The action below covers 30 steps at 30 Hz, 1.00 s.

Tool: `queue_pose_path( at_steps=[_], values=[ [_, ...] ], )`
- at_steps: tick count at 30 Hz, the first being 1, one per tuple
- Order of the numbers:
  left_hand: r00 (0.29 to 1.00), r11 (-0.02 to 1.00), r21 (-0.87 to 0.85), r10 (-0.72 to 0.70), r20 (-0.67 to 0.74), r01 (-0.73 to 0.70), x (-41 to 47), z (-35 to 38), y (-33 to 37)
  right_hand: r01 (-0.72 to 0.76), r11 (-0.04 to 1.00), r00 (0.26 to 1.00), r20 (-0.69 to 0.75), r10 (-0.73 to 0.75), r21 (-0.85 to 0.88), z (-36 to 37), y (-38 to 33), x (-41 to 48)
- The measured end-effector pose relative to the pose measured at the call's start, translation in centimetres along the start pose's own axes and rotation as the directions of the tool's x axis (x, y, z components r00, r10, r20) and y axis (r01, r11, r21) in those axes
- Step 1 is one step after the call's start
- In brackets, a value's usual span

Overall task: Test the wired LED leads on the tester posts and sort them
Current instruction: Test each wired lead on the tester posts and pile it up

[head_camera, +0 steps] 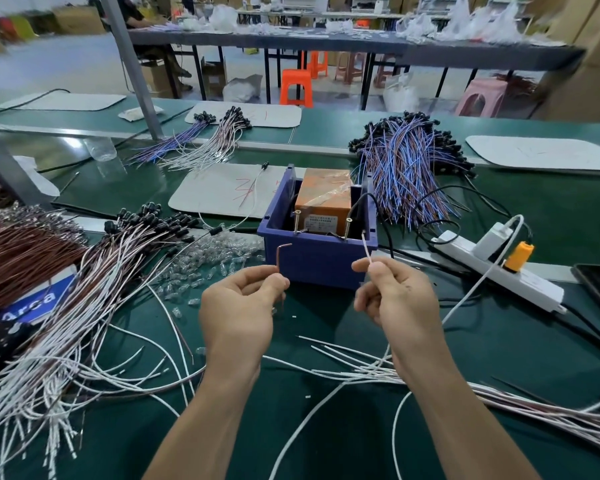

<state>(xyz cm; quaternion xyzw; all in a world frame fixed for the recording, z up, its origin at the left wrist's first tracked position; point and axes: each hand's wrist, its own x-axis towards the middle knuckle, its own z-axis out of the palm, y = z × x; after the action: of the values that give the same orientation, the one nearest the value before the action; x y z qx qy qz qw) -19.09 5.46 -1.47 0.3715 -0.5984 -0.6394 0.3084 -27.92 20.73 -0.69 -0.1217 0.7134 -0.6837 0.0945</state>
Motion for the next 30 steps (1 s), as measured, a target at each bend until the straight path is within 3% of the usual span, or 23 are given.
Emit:
queue_pose_path(
  at_steps=[7, 30],
  values=[
    [0.975, 0.899, 0.405, 0.210, -0.073, -0.163, 0.8, 0.2, 1.6, 0.009, 0.999, 0.999, -0.045, -0.011, -0.042, 0.1, 0.4, 0.5],
    [0.962, 0.838, 0.505, 0.269, -0.052, -0.207, 4.0, 1.9, 3.0, 0.031, 0.999, 0.999, -0.009, -0.032, -0.037, 0.0, 1.2, 1.1]
  ],
)
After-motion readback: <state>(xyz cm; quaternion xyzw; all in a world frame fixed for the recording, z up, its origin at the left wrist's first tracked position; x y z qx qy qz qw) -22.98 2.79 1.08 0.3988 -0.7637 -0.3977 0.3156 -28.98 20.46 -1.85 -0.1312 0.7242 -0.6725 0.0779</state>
